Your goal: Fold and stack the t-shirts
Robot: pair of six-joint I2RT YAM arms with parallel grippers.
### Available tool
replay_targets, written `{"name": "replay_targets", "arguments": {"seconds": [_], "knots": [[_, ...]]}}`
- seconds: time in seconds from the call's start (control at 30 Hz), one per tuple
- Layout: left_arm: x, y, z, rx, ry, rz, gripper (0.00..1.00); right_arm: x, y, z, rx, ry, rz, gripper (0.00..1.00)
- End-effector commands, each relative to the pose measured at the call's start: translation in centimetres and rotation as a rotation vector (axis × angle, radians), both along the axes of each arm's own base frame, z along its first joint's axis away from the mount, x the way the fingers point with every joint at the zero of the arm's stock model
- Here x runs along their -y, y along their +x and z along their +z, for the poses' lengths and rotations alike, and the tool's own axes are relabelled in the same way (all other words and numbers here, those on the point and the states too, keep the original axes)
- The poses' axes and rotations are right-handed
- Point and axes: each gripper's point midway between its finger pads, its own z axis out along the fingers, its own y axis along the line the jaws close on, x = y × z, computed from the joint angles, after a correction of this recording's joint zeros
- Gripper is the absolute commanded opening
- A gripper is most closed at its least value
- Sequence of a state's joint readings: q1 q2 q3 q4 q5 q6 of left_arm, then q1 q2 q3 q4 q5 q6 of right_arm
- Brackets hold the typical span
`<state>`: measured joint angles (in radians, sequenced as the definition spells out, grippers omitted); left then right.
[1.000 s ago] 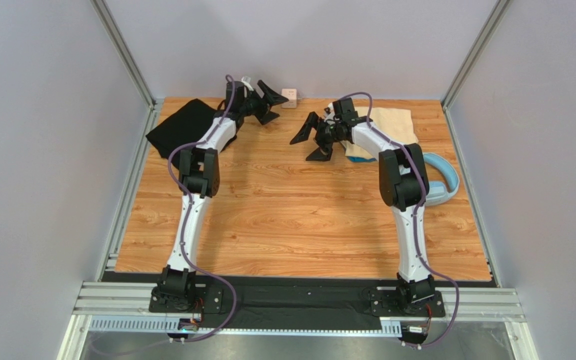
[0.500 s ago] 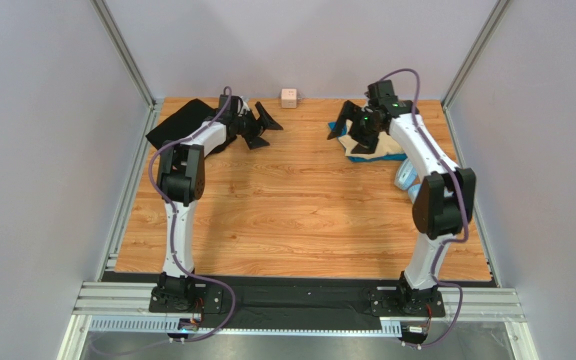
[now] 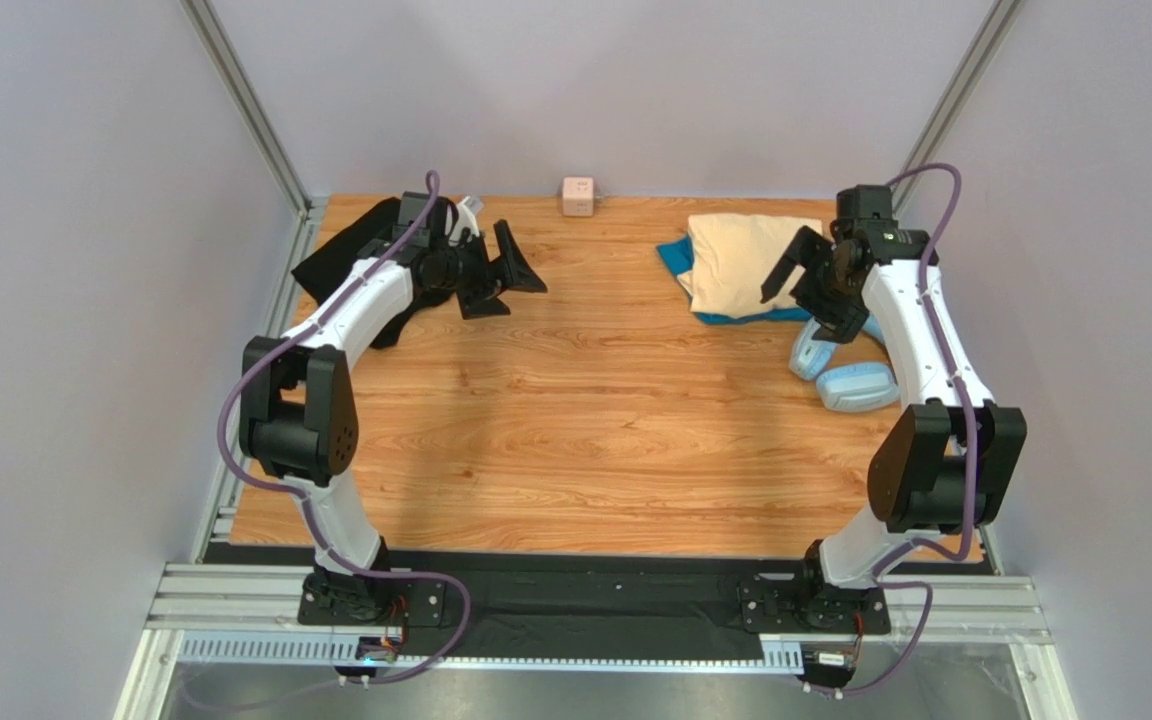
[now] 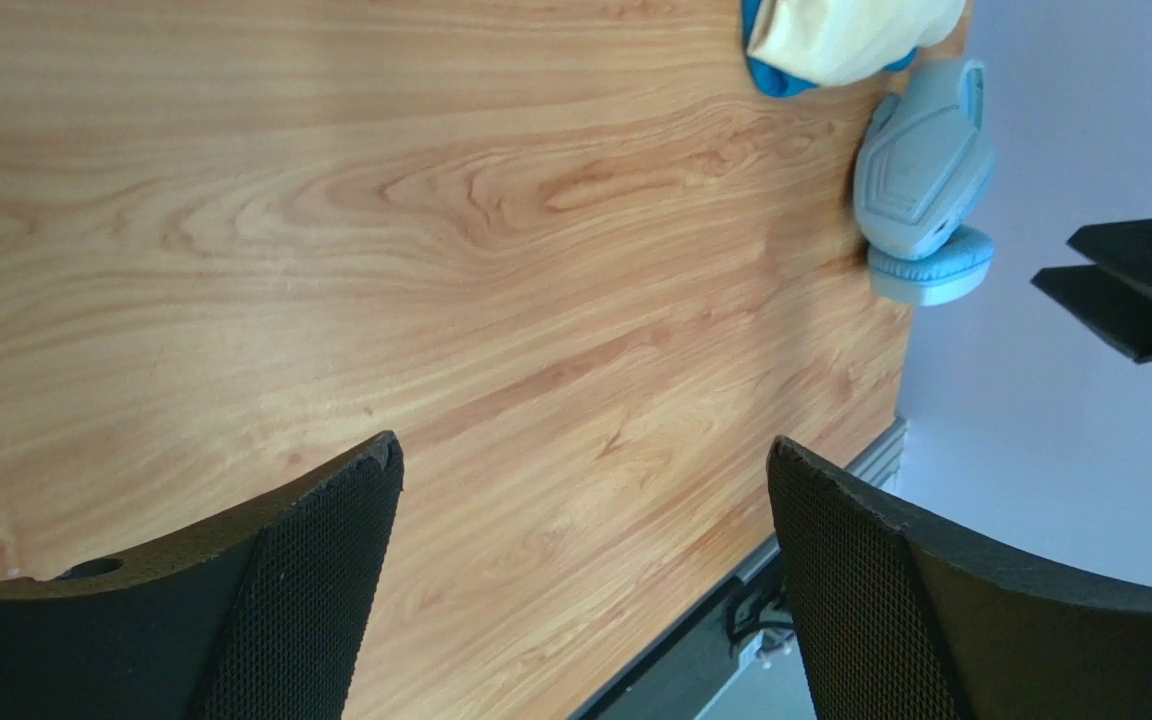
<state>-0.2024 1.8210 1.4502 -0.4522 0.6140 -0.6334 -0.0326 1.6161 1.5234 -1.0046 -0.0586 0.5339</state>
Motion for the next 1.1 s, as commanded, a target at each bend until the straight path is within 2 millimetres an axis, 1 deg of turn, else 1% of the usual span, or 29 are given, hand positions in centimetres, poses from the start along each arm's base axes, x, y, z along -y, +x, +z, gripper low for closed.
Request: {"name": "replay_targets", "arguments": {"seconds": [0.0,0.03,0.07,0.1,0.17,0.2,0.27,0.3,0.37,0.4,0.47,0.57,0.63,0.67,0.73,0.87,1.03,1.07], "knots": [[-1.3,-1.6,1.2,0.048,0.059,-0.027,0.97,4.7,-2.2,2.3,0.026,-0.070,-0.101,1.00],[-1.3,-1.6,1.5,0.046,0.049,-0.024,0.96,6.0,-2.6,2.2,0.020,-0.109,-0.123,1.00],[-1.3,-1.7,1.8,0.046,0.035,-0.029,0.97,6.7,-3.1,2.1,0.007,-0.122,-0.136,1.00],[-1.4,-1.6,2.0,0.047,0.029,-0.026,0.97,8.1,-3.6,2.1,-0.003,-0.143,-0.165,1.00],[-1.6,-1.8,2.6,0.063,0.030,-0.025,0.96,9.3,-4.6,1.5,-0.052,-0.173,-0.162,1.00],[-1.6,-1.9,2.7,0.070,0.033,-0.027,0.96,10.3,-5.1,1.0,-0.086,-0.190,-0.184,1.00],[-1.8,-2.3,2.7,0.072,0.038,-0.032,0.96,11.1,-6.4,0.1,-0.146,-0.205,-0.202,1.00],[-1.9,-2.4,2.6,0.069,0.040,-0.034,0.96,11.9,-7.1,-0.4,-0.173,-0.207,-0.231,1.00],[-2.0,-3.0,2.4,0.068,0.043,-0.042,0.96,12.4,-7.8,-0.7,-0.180,-0.197,-0.277,1.00],[-2.1,-3.2,2.2,0.063,0.046,-0.041,0.96,13.1,-8.5,-1.2,-0.194,-0.190,-0.314,1.00],[-2.2,-3.7,1.9,0.058,0.049,-0.044,0.96,13.8,-8.7,-1.1,-0.171,-0.178,-0.371,1.00],[-2.2,-4.2,1.8,0.059,0.048,-0.050,0.96,15.6,-9.4,-2.4,-0.194,-0.166,-0.444,1.00],[-2.3,-4.3,1.9,0.064,0.049,-0.050,0.96,16.1,-9.4,-3.2,-0.215,-0.159,-0.465,1.00],[-2.3,-4.4,1.9,0.065,0.048,-0.052,0.96,16.5,-9.4,-4.0,-0.233,-0.147,-0.473,1.00],[-2.3,-4.5,2.1,0.072,0.049,-0.053,0.96,16.9,-8.8,-5.0,-0.236,-0.131,-0.481,1.00],[-2.5,-4.9,2.2,0.073,0.056,-0.054,0.96,17.3,-7.6,-6.2,-0.233,-0.113,-0.476,1.00],[-2.8,-5.8,1.7,0.061,0.070,-0.053,0.96,18.1,-6.9,-8.5,-0.290,-0.112,-0.490,1.00],[-2.9,-5.9,1.9,0.068,0.071,-0.052,0.96,18.3,-6.8,-8.6,-0.290,-0.109,-0.499,1.00]]}}
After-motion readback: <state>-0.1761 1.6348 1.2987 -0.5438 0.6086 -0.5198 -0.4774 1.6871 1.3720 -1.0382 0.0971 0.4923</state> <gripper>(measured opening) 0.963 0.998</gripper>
